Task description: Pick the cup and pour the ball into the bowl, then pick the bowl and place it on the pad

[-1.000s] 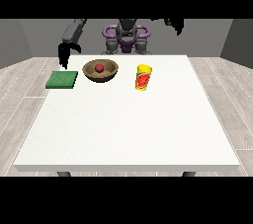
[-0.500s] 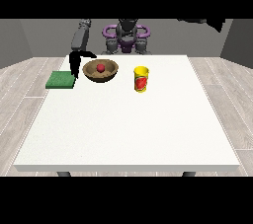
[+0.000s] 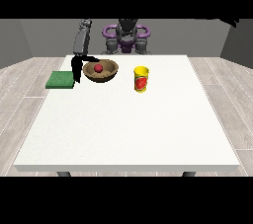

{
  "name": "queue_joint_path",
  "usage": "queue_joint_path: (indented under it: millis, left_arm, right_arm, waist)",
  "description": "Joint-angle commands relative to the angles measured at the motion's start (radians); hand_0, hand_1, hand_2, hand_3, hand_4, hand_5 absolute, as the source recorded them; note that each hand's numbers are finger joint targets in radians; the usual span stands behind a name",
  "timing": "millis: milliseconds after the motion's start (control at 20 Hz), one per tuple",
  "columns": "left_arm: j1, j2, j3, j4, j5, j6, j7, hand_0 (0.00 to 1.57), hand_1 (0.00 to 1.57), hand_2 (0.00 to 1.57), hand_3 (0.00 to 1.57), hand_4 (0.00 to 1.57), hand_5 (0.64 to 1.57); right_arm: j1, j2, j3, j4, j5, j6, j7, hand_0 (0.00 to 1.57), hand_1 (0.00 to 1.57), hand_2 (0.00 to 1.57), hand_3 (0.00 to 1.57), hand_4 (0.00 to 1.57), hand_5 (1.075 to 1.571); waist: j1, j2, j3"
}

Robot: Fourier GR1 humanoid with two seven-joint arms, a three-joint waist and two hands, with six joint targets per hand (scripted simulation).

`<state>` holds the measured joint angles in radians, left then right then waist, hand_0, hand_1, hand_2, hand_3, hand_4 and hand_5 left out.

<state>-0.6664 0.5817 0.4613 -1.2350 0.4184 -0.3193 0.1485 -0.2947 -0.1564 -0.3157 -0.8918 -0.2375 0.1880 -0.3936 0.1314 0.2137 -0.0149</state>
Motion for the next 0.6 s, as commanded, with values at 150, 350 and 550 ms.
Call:
queue_joint_path:
  millis: [150, 350, 550]
  left_arm:
    - [-0.005, 0.094, 0.052, 0.067, 0.047, -0.049, 0.025, 0.0, 0.0, 0.0, 0.0, 0.22, 1.494]
    - [0.016, 0.089, 0.062, 0.037, 0.066, -0.064, 0.003, 0.0, 0.0, 0.0, 0.0, 0.21, 1.506]
    - [-0.017, 0.07, 0.054, 0.007, 0.083, -0.042, 0.014, 0.0, 0.0, 0.0, 0.0, 0.36, 1.536]
  right_arm:
    - [-0.062, 0.043, 0.014, 0.056, -0.006, -0.04, 0.045, 0.0, 0.0, 0.0, 0.0, 0.0, 1.569]
    - [-0.01, 0.088, -0.005, 0.138, -0.024, -0.05, 0.017, 0.58, 0.58, 0.0, 0.0, 0.4, 1.531]
    - [-0.001, 0.041, -0.005, 0.159, 0.053, -0.175, 0.022, 1.57, 1.57, 1.57, 1.57, 1.08, 1.445]
  waist:
    - [-0.012, 0.002, 0.0151]
    - [0.013, 0.031, 0.0155]
    - [0.05, 0.073, 0.0155]
